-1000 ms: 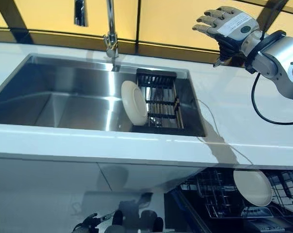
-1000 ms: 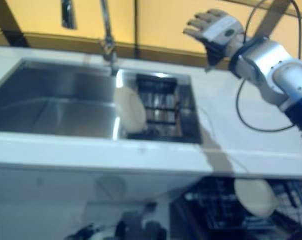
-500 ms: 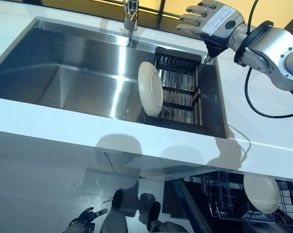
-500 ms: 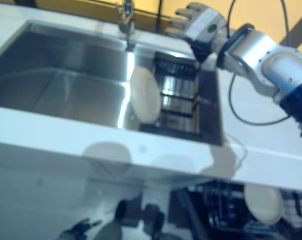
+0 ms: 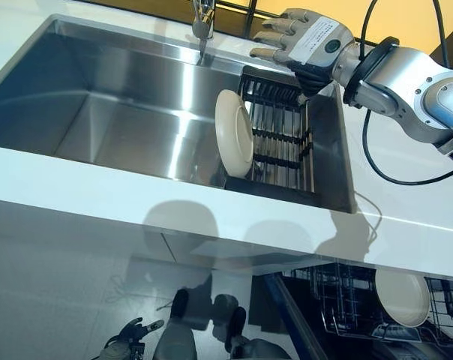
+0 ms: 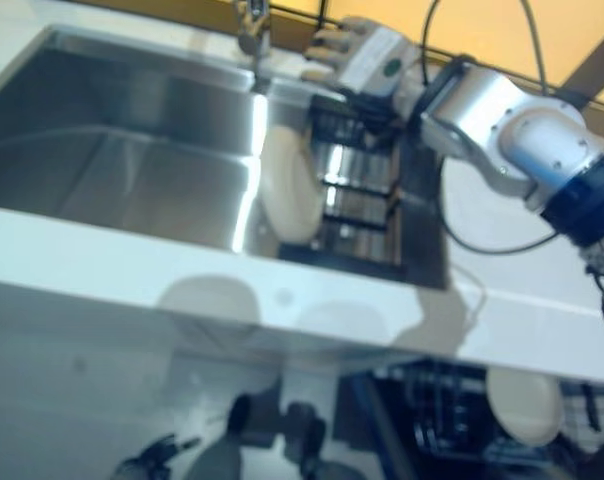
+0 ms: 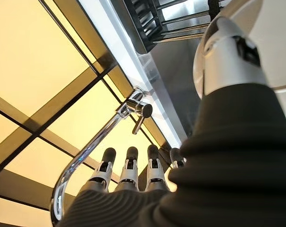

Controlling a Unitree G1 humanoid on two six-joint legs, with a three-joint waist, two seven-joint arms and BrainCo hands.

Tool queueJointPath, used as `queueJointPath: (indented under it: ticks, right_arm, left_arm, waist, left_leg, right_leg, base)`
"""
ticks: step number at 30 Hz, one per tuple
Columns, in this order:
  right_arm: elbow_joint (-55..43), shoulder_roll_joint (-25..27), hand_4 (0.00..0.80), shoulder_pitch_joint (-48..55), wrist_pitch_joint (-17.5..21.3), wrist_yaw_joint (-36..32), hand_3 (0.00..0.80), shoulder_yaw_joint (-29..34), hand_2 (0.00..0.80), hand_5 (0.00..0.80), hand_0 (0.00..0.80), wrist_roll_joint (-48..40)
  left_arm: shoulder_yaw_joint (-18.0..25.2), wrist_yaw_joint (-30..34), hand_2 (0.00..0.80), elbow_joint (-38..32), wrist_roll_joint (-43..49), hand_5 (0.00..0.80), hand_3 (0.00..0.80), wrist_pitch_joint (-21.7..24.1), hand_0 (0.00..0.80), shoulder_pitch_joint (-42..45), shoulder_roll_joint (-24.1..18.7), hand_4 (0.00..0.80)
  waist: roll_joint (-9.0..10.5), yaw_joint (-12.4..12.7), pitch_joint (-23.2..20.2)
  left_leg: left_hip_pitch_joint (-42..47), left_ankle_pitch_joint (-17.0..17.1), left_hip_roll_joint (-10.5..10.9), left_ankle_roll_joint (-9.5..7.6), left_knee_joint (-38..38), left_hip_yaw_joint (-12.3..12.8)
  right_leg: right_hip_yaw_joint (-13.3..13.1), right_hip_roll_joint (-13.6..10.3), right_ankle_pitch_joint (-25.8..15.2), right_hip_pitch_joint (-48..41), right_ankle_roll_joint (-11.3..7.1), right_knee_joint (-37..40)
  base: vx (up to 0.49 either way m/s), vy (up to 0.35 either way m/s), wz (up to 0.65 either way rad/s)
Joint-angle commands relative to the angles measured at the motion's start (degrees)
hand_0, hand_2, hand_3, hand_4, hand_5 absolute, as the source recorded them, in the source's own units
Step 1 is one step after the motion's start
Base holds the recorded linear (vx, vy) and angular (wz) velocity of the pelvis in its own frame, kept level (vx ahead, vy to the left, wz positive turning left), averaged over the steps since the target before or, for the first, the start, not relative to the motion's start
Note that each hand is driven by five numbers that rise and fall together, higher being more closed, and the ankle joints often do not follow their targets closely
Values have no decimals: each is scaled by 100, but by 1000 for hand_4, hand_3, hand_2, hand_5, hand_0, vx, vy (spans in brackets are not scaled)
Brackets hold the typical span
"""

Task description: Take plates into dishwasher

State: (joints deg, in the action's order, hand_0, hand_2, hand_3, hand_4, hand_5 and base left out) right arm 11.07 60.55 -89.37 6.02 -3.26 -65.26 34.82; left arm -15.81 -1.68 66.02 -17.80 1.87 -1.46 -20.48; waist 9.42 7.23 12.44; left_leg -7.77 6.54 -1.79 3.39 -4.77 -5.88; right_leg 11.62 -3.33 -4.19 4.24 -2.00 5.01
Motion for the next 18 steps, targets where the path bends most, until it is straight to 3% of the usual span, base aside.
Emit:
queueJointPath:
  ticks: [1,18]
  right_arm:
    - [8,-55,0,-833,-234,-22,0,-120,0,0,0,-177]
    - [-334,-303,0,-757,-359,-343,0,-34,0,0,0,-310]
  left_arm:
    - [30,-52,0,53,-168,0,0,76,0,-193,-106,0]
    - [80,-49,0,83,-180,0,0,98,0,-192,-79,0]
  waist:
    - [228,147,-28]
    - [279,248,-4]
  left_leg:
    - [-3,-169,34,-56,-23,-43]
    - [-24,-180,51,-57,-23,-88]
  right_leg:
    - [-5,-460,-252,-43,-547,-1]
    - [90,-443,-196,-70,-513,-1]
  base:
    - [0,0,0]
    - [2,-1,1]
